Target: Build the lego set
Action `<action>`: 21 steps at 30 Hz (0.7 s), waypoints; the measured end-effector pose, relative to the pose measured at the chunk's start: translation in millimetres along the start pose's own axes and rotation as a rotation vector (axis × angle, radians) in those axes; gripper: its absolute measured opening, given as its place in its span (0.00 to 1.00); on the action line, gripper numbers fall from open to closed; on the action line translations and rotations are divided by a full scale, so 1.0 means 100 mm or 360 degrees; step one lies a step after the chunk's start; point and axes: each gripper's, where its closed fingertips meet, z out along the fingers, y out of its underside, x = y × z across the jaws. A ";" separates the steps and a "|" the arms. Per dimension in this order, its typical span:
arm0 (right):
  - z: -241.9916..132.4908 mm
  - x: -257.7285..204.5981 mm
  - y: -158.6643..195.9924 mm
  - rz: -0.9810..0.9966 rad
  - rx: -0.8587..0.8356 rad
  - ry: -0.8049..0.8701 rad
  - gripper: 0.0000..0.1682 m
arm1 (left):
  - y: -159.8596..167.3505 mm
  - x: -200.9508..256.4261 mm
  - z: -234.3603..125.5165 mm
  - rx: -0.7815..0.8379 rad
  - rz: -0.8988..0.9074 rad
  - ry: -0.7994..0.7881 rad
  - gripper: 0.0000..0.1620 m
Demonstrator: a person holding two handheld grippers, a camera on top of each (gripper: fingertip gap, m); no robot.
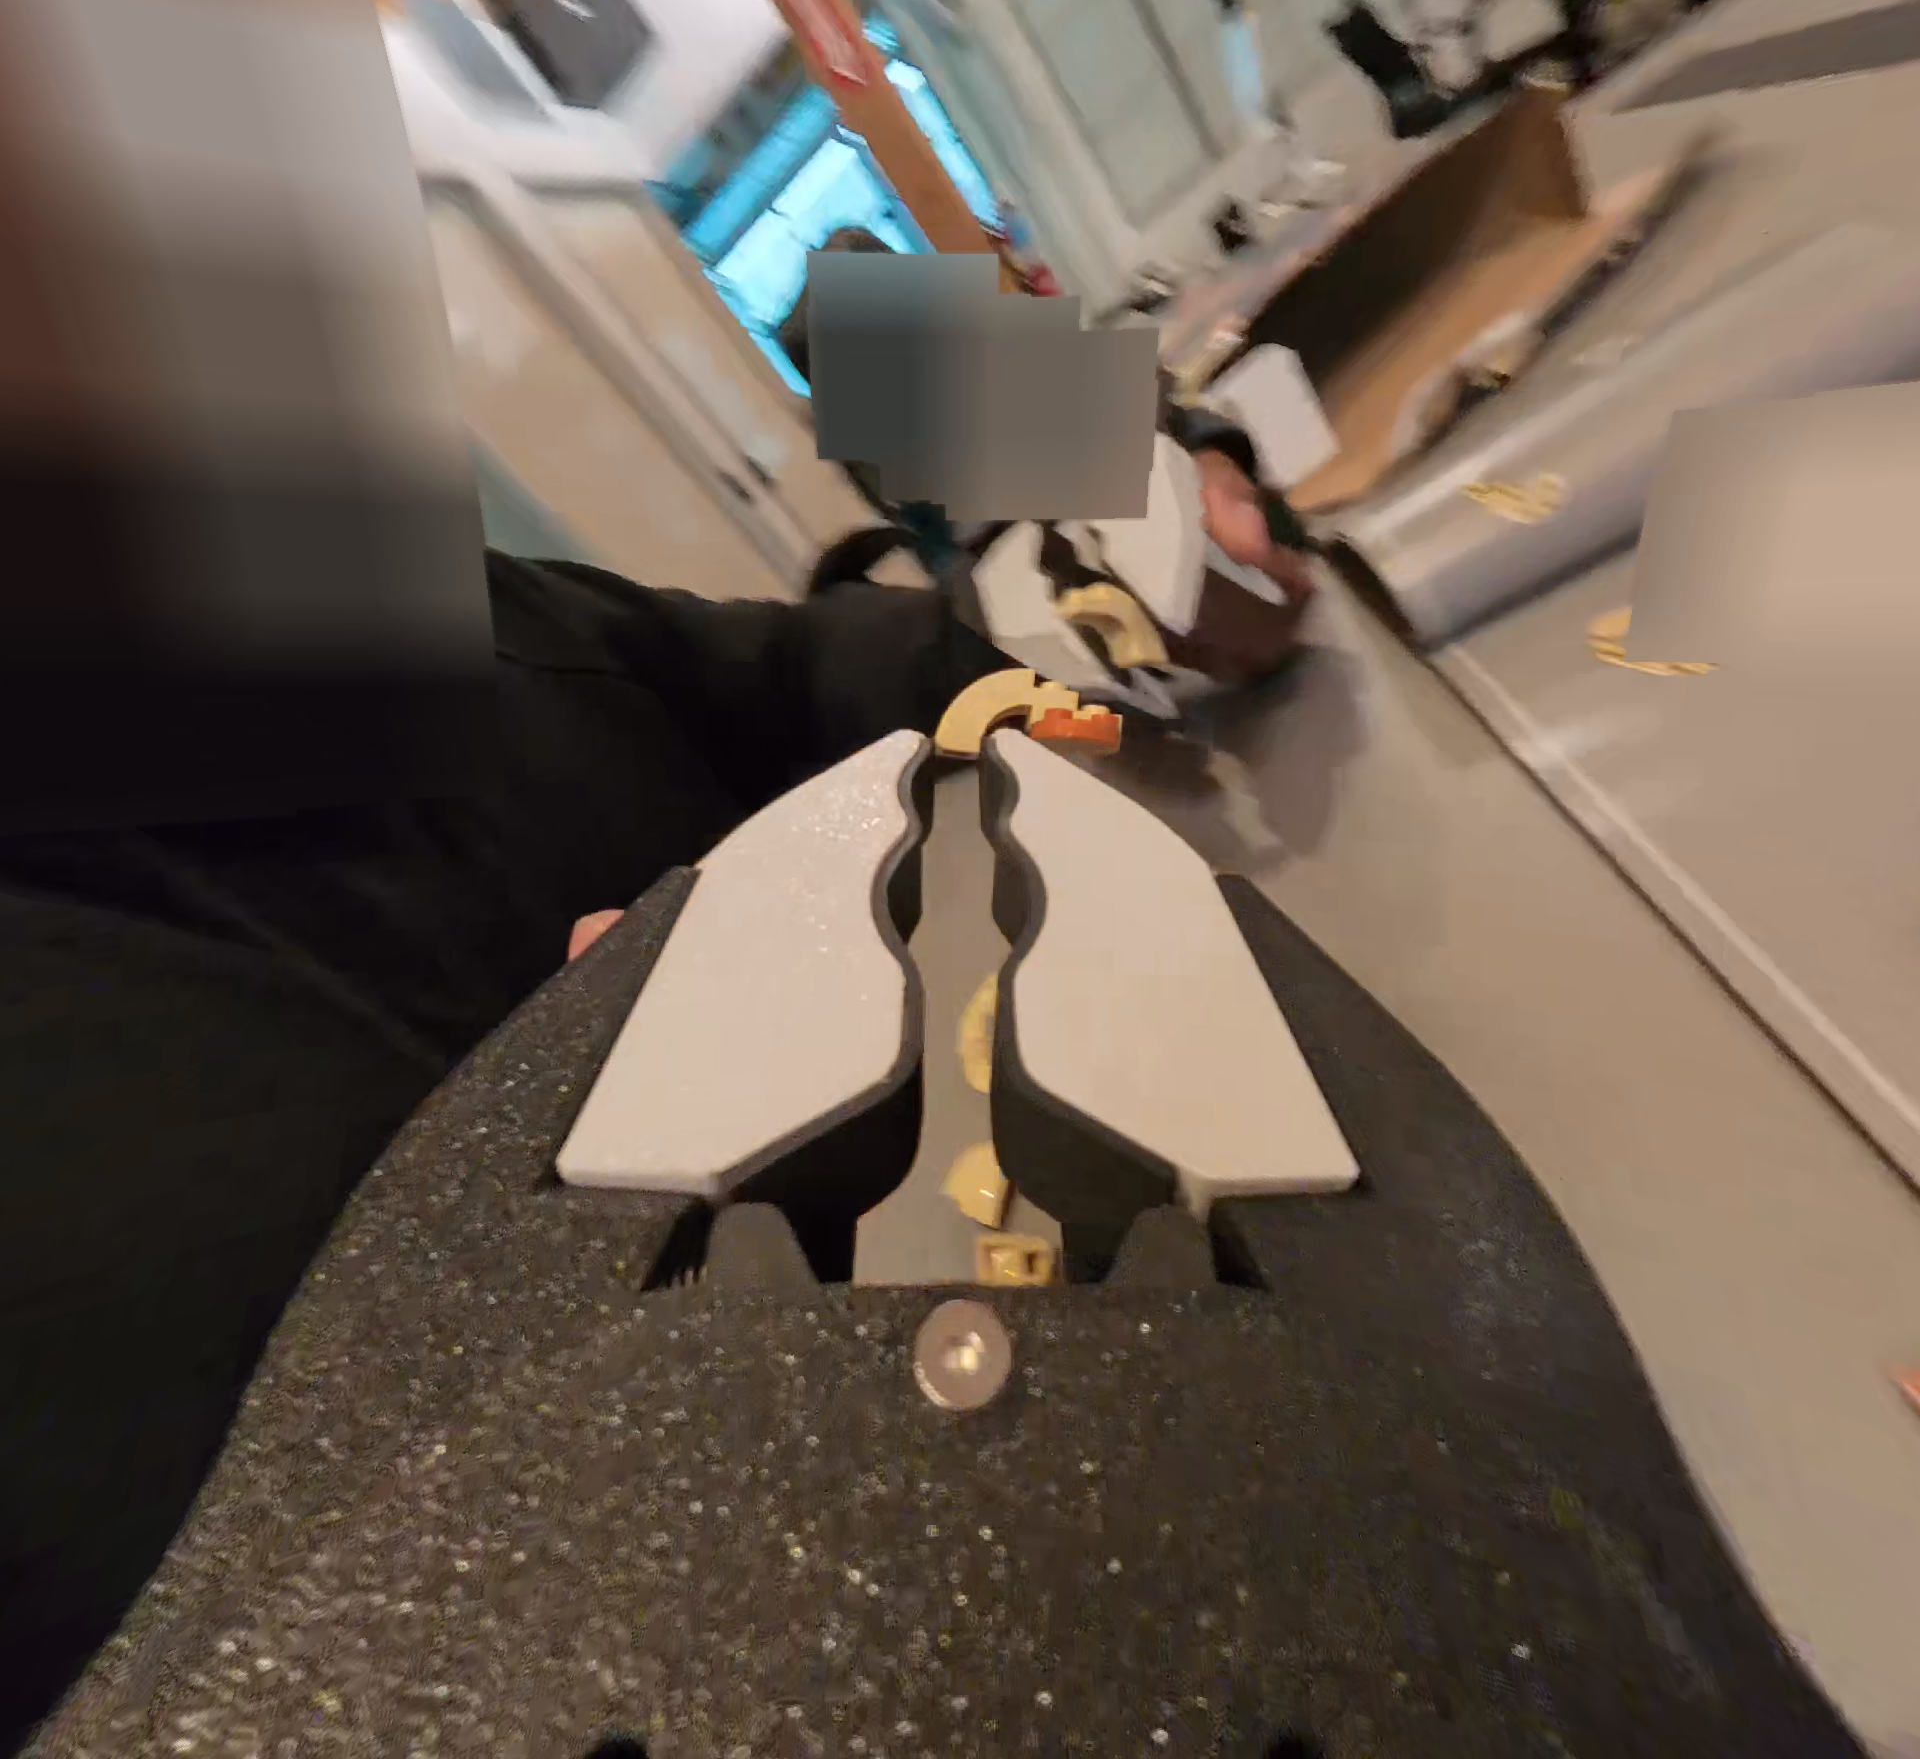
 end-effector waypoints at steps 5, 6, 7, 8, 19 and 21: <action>0.05 -0.38 0.00 0.0099 0.0038 -0.0460 0.04 | -0.19 0.13 0.01 0.0167 0.0194 -0.0001 0.07; 0.07 -0.44 0.02 0.0091 0.0020 -0.0514 0.04 | -0.23 0.16 0.02 0.0184 0.0232 -0.0003 0.07; 0.09 -0.48 0.04 0.0083 -0.0001 -0.0561 0.04 | -0.26 0.19 0.03 0.0196 0.0267 -0.0003 0.08; 0.11 -0.52 0.06 0.0074 -0.0018 -0.0592 0.04 | -0.29 0.22 0.04 0.0209 0.0298 0.0002 0.08; 0.17 -0.54 0.05 0.0024 0.0002 -0.0602 0.05 | -0.40 0.37 0.06 0.0273 0.0271 0.0075 0.07; 0.17 -0.53 0.05 0.0013 0.0005 -0.0594 0.05 | -0.41 0.36 0.07 0.0267 0.0247 0.0075 0.07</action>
